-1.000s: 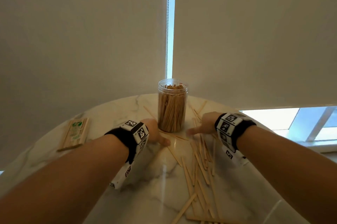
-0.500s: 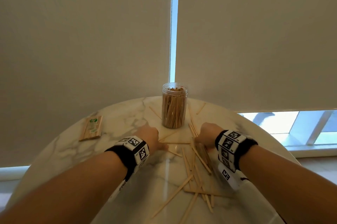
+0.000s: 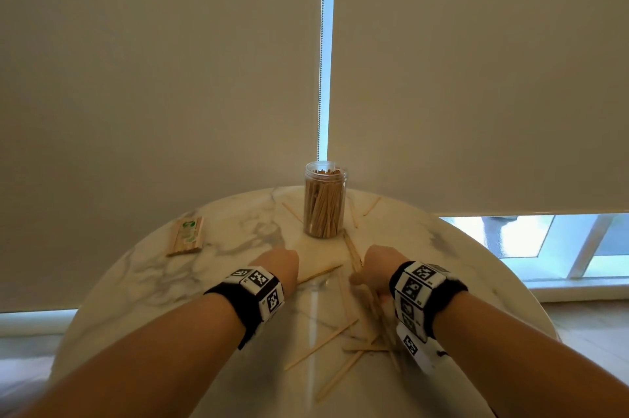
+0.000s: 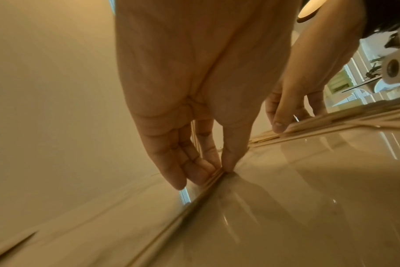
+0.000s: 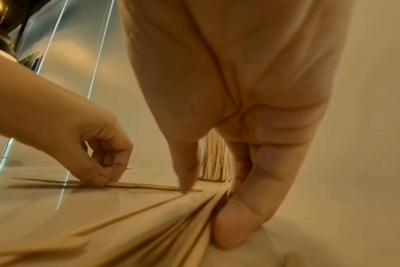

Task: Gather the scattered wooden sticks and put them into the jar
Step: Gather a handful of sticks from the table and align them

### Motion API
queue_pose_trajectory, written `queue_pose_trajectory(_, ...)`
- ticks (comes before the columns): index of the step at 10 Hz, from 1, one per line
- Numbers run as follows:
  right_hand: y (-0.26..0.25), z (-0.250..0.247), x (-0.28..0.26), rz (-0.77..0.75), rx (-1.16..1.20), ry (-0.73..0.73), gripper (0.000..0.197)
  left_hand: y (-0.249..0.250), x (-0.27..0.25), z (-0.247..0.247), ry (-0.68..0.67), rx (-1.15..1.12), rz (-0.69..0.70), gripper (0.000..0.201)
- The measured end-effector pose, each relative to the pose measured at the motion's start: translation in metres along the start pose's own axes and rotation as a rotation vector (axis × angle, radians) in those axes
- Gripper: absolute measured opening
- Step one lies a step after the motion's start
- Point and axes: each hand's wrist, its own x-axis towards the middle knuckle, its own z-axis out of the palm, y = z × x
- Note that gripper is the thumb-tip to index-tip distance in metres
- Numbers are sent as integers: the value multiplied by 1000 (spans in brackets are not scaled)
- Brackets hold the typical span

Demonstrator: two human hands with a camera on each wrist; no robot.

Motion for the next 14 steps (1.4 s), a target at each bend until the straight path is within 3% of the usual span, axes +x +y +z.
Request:
queue_pose_trajectory(1,-5,3,-7,-10,-20,-5,38,1,-7,-2,-33,16,-35,31)
queue_pose_trajectory(3,-18,7,-14,2,-45,13,19,2,-23,1,-40,6,-78,30)
queue_pose_trajectory(5,-21,3,-22,-16,-177,-23,17,-2,-32,0,-32,-123,-166,29)
queue_pose_trajectory(7,-18,5,-22,6,-146,-38,16,-6,-35,-11,1,-317,-179,32)
queue_pose_trajectory(8,-10,6,-20,31,-40,-4,17,-8,-32,-15,-47,-489,-150,36)
queue_pose_trajectory(9,-1,4,-21,76,157,-17,34,-2,-31,-14,-78,-751,-162,42)
queue_pose_trajectory(10,8,-1,-15,96,393,-28,13,6,-33,-13,-101,-898,-148,34)
queue_pose_trajectory(12,8,-15,-18,8,767,113,13,36,-34,-24,41,-1384,-178,23)
queue_pose_trajectory(14,-16,-13,-27,-166,975,142,6,50,-26,-34,82,-1586,-148,24)
